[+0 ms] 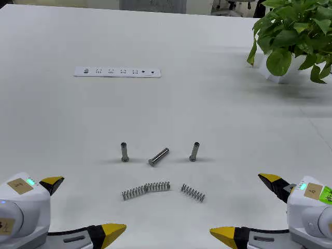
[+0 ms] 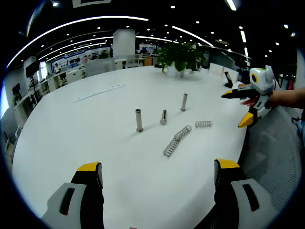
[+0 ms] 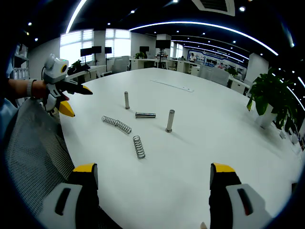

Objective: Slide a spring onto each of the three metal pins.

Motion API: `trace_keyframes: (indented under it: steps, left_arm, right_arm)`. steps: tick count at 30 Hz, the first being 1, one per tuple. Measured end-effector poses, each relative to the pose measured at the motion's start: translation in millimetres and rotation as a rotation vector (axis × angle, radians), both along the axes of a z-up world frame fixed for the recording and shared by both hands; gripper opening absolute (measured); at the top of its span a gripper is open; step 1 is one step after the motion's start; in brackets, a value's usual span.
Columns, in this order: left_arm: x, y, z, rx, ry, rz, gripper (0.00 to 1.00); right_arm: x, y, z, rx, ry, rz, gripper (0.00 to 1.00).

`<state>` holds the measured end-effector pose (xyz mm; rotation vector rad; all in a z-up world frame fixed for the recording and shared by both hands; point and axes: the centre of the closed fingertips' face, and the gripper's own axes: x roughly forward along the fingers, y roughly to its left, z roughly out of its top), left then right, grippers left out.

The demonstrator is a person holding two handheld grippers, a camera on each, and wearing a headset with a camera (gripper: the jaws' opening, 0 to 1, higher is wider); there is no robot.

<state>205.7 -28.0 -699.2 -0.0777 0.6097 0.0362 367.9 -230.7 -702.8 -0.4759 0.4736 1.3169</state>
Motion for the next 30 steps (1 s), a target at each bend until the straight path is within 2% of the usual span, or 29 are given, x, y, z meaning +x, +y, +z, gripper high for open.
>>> trace_keyframes:
  steps: [30]
  left_arm:
    - [0.1,4.1,0.9,0.009,0.001,0.014,0.99]
  right_arm:
    - [0.9,0.7,1.8,0.006,-0.008,-0.003,0.99]
